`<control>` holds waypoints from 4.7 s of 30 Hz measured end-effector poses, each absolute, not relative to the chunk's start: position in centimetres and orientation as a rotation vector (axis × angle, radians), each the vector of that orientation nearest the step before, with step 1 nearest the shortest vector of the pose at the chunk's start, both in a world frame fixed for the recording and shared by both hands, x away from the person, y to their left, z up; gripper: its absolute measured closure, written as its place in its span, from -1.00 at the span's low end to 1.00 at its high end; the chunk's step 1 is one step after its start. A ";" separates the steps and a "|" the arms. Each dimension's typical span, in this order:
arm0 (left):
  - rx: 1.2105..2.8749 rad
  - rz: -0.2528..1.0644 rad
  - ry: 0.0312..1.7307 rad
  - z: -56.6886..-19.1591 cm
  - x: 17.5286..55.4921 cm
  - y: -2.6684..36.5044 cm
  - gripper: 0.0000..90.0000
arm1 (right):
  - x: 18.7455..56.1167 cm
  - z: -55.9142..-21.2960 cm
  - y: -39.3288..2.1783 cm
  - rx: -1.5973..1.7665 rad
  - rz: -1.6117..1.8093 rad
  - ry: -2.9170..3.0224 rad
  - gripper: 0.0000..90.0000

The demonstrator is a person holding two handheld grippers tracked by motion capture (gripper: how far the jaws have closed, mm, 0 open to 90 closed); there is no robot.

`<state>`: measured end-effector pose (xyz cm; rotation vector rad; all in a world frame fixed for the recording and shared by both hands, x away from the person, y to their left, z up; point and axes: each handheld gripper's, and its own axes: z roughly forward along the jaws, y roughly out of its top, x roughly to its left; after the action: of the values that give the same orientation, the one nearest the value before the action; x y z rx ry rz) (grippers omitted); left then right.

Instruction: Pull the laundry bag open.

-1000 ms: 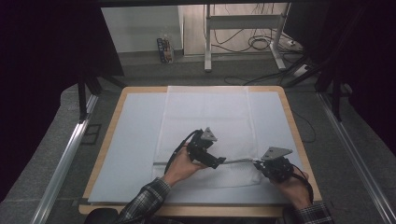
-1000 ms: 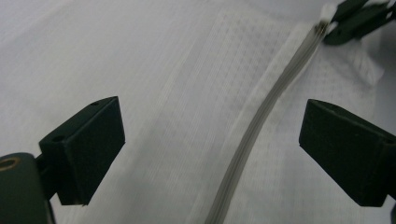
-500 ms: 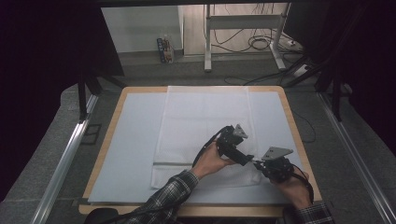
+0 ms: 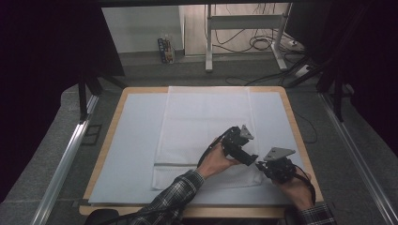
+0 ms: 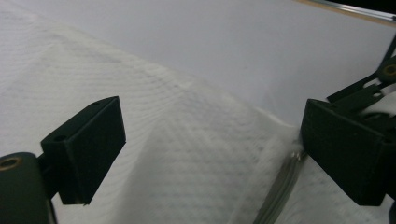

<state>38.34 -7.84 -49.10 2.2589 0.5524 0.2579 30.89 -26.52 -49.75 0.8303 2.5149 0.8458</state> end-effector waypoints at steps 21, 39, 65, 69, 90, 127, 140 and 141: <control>2.203 -0.015 0.517 -48.9 37.8 -4.3 0.21 | 30.9 -49.7 -26.5 0.797 0.820 2.503 0.86; 2.208 -0.247 0.443 -49.6 38.0 -5.2 0.63 | 30.6 -49.6 -26.4 0.750 0.798 2.478 0.86; 2.260 -0.244 0.427 -49.9 37.5 -5.9 0.85 | 30.8 -49.9 -26.3 0.769 0.769 2.505 0.83; 2.233 -0.284 0.435 -50.2 37.8 -5.7 0.83 | 30.9 -49.9 -26.4 0.772 0.765 2.511 0.83; 2.172 -0.345 0.490 -50.5 38.2 -5.1 0.90 | 30.8 -49.8 -26.4 0.776 0.770 2.496 0.83; 2.174 -0.323 0.510 -50.1 37.9 -5.2 0.93 | 31.8 -50.0 -25.2 0.596 0.787 2.525 0.83; 2.188 -0.312 0.530 -50.0 37.8 -4.1 0.94 | 31.7 -49.8 -25.8 0.666 0.812 2.530 0.88; 2.188 -0.312 0.530 -50.0 37.8 -4.1 0.94 | 31.7 -49.8 -25.8 0.667 0.814 2.531 0.88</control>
<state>37.78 -4.10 -49.95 2.1881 0.5299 -0.3122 31.66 -25.78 -49.79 0.6674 2.5306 0.8145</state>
